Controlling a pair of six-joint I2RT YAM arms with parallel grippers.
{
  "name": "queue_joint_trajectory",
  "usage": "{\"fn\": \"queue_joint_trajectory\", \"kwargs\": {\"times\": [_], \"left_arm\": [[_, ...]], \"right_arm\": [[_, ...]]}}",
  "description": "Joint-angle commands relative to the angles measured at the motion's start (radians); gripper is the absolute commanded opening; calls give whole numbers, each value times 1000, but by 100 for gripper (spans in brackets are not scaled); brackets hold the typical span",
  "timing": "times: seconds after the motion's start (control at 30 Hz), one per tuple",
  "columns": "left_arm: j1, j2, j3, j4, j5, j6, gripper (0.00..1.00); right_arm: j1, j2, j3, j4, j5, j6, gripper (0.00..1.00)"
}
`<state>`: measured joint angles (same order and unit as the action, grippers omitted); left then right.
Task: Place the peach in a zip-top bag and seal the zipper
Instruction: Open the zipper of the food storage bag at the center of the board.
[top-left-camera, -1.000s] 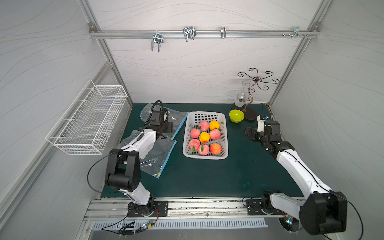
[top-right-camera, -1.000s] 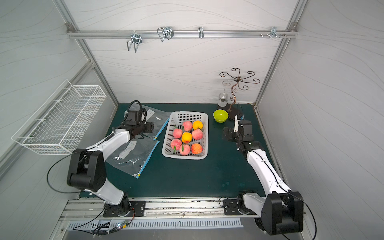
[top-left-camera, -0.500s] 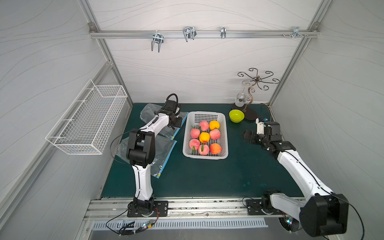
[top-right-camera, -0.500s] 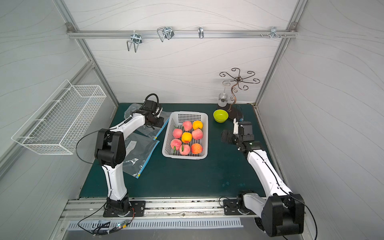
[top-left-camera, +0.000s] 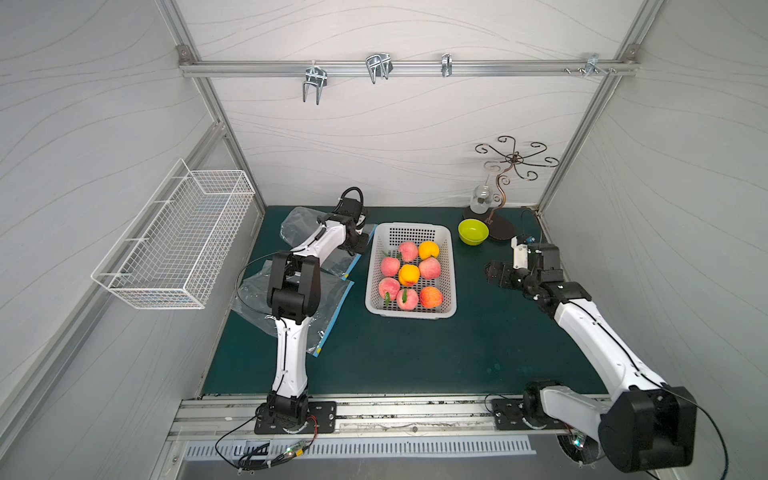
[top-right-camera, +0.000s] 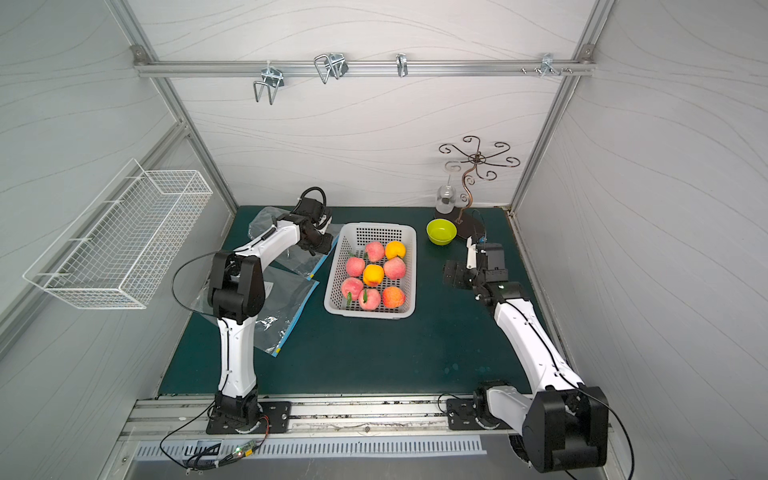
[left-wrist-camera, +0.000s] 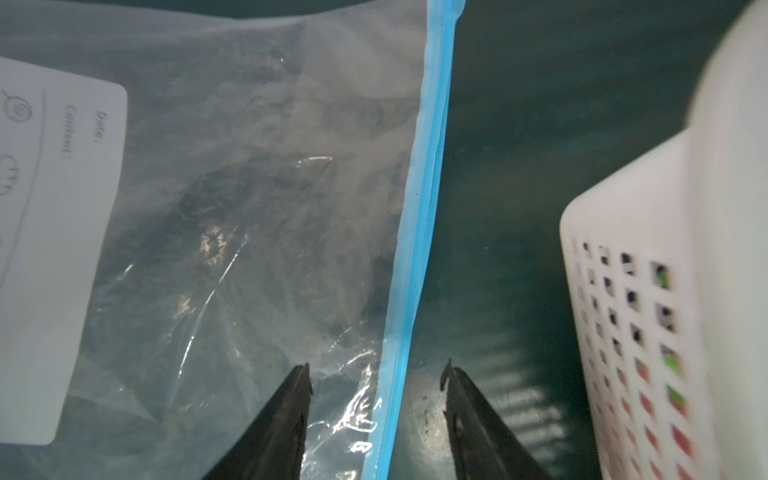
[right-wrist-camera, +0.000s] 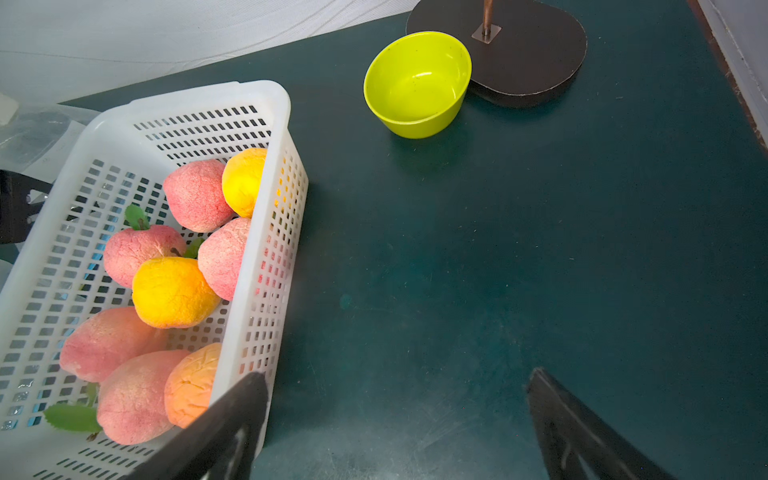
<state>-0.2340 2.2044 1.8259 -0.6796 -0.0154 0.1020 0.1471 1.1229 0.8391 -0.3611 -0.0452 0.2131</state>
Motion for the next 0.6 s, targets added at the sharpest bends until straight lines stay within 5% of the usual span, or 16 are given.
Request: {"fn": "queue_joint_trajectory", "kwargs": {"times": [0.0, 0.57], "left_arm": [[-8, 44, 72, -44, -25, 33, 54], [-27, 129, 155, -74, -93, 33, 43]], "right_arm": [[6, 10, 24, -18, -9, 5, 99], [6, 20, 37, -22, -16, 1, 99]]}}
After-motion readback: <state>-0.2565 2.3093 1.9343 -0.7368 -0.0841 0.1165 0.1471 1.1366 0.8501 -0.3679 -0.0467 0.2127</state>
